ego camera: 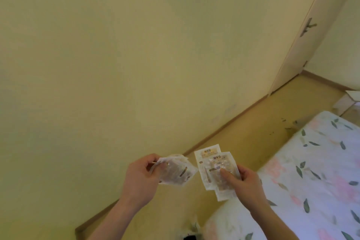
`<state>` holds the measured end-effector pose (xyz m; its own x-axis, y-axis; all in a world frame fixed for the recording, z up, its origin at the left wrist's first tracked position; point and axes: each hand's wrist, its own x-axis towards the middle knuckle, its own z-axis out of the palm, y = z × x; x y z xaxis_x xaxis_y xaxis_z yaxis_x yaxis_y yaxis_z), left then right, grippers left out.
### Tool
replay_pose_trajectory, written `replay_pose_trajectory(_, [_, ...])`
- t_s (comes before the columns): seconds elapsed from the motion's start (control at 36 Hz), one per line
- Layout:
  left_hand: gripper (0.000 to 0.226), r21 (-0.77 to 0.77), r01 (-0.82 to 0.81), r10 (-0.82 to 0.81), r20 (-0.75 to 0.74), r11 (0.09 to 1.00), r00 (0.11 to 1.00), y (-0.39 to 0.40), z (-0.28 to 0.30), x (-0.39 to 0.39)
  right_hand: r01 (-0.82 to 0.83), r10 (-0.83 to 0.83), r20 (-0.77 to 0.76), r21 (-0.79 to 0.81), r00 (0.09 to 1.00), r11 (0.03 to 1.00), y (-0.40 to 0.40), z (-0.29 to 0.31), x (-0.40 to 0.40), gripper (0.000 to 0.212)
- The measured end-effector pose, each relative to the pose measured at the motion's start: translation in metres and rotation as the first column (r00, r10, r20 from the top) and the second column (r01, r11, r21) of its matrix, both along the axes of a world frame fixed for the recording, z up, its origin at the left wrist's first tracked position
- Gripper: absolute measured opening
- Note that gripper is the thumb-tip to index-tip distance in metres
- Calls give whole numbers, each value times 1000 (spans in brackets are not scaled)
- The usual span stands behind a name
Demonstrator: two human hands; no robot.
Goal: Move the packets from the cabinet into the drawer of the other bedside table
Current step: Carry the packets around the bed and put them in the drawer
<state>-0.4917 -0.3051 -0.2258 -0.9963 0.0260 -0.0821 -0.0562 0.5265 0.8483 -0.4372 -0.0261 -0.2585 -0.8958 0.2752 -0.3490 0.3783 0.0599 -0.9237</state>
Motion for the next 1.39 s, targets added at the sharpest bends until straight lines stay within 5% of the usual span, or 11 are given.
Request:
replay_pose_trajectory(0.61, [16,10,442,-442,8,897,897,118,-18,-353,364,-365,10,52,931,930,75,-12,-276,14])
replay_pose_trajectory(0.75, [12,52,599,-601,43,799,798,175,-25,-415,536,-536,-14,76,844,841,86,-5,-301,13])
replay_pose_trajectory(1.08, [18,50,849,-848,-45,525,527,350,-6,-482,881,-886,-22,123,463,458,181,8,-279,10])
replay_pose_trajectory(1.39, [19,120,827,-834,3,548,552,524,-4,-559,877,-878,35,33,478,479,350,-10,-357,11])
